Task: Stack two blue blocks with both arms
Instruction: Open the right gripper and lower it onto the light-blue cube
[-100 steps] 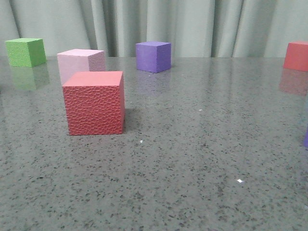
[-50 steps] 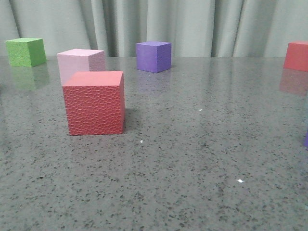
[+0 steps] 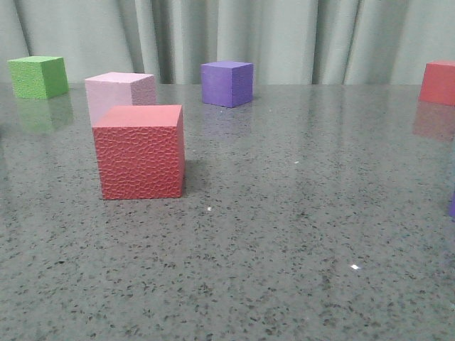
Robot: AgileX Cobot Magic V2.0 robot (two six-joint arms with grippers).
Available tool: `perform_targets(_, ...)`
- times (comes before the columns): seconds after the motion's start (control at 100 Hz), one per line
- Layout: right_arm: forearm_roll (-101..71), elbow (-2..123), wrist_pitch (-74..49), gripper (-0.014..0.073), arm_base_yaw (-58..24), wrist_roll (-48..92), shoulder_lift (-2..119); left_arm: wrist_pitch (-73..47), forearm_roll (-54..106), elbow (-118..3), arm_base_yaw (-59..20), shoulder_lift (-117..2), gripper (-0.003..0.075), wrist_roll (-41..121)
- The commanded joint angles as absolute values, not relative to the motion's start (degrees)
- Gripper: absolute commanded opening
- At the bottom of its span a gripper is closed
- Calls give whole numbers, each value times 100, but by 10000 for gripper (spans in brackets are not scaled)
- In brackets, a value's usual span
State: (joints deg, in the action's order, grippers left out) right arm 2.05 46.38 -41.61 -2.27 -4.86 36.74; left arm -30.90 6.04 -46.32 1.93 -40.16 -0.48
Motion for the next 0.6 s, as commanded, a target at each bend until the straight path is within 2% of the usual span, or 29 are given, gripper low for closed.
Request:
perform_targets(0.0, 218, 4826, -3714, 582, -197, -472, 3710, -2580, 627, -4825, 178, -4036, 567, -38)
perform_targets(0.39, 204, 4876, -3299, 579, -197, -539, 3783, -2271, 797, -4814, 178, -4089, 566, -38)
perform_targets(0.59, 251, 5676, -3959, 579, -197, -539, 4546, -2271, 797, -4814, 178, -4089, 566, -38)
